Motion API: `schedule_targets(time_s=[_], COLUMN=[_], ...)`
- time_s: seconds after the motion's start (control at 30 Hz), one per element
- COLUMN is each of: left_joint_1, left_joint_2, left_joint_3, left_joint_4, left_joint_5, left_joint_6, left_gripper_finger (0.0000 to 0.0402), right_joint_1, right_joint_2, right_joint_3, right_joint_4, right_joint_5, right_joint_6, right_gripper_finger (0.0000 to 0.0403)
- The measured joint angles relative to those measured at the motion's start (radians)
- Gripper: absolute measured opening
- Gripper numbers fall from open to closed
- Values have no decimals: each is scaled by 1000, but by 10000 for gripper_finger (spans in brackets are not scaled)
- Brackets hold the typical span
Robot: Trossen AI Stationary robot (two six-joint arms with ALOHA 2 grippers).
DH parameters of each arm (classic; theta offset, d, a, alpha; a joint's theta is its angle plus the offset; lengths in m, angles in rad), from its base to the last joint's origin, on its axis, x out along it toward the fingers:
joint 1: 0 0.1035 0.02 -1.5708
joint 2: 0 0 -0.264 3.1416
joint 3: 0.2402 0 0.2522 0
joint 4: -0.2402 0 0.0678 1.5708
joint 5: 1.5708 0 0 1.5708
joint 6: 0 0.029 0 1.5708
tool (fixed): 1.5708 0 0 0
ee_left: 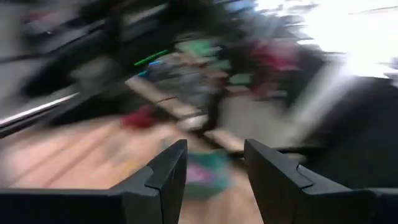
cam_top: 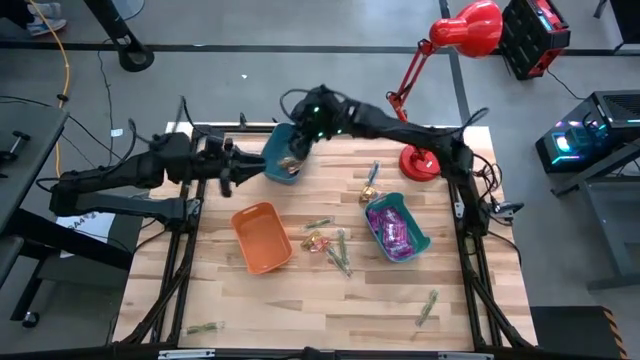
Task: Sort candy
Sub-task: Put the gold gummy into the blue bin
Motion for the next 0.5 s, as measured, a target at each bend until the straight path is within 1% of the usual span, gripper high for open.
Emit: schedule_targets(time_s=[0.07,0.1,0.13,0.17,0.23,0.3,0.33,0.4,0.5], left_joint_1=[12,33,65,104,196,292,343,434,566], left_joint_2=[17,29,49,73,133,214,262,353,473], left_joint_3=[0,0,0,0,0,0,0,-1,-5], left_joint_4=[-133,-202,-267,-326,-426,-500,-540,-608,-664], left_joint_5=[-168,-208,-215,-198,-110,-32,-13,-12,-81], left_joint_6=[-74,-103,-121,-131,-135,-91,-44,53,164], left_gripper_finger=[152,152,152,152,152,151,151,151,151], right_joint_1=[-11,-17,-23,-30,-39,-45,-45,-43,-37], right_joint_2=[-26,-40,-54,-70,-99,-124,-133,-145,-154], right_joint_3=[32,40,42,43,44,45,46,46,46], right_joint_4=[-72,-98,-116,-133,-151,-170,-174,-197,-239], right_joint_5=[33,39,42,44,46,49,54,61,67], right_joint_6=[-36,-38,-37,-32,-12,-5,-3,-2,22], right_gripper_finger=[225,225,225,225,225,225,225,224,224])
